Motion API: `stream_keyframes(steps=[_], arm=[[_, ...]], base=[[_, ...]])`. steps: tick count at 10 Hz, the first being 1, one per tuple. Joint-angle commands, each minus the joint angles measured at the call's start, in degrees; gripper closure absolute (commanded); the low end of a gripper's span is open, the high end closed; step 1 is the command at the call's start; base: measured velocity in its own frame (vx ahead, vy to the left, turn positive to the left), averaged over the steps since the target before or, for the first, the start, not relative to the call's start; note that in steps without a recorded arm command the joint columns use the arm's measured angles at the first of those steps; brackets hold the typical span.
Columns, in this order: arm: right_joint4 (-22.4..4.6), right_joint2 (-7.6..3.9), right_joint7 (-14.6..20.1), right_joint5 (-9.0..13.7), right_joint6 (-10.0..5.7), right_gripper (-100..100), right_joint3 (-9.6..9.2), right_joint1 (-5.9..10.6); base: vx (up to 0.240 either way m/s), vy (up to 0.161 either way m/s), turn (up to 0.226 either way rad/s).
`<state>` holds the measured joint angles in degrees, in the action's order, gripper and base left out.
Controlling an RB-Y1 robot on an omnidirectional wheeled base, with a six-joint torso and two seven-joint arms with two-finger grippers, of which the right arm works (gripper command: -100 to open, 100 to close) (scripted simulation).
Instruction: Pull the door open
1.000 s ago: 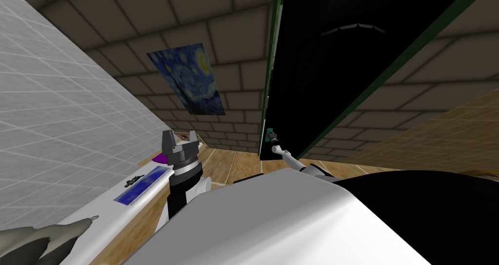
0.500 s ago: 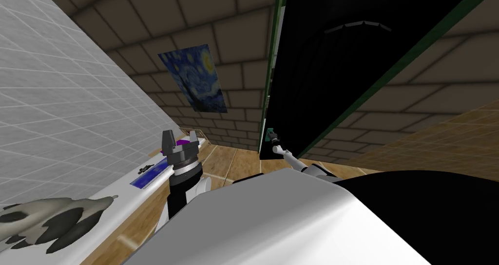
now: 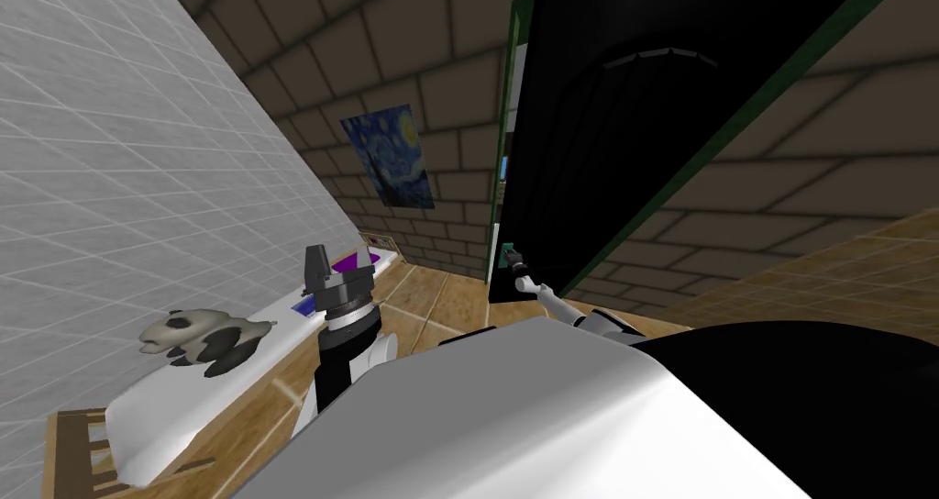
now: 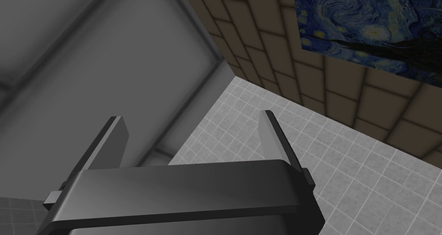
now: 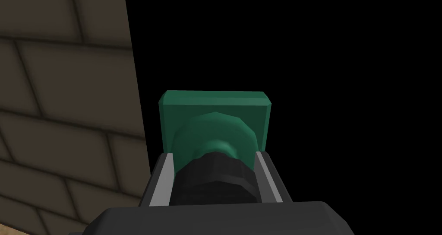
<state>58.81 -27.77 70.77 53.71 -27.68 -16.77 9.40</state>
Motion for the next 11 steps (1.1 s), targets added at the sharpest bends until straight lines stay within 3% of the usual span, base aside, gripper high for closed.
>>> stream_keyframes(steps=[1, 3, 11], arm=[[0.82, -0.88, 1.29, 0.1, -0.23, 100, -1.15, -0.42], [0.79, -1.11, 1.39, 0.11, -0.27, 100, -1.23, -0.37], [4.54, -5.72, 6.45, -0.49, -1.88, 100, -7.63, -2.33]], base=[[-0.234, -0.068, 0.131], [-0.153, -0.052, 0.069], [-0.205, -0.08, 0.102]])
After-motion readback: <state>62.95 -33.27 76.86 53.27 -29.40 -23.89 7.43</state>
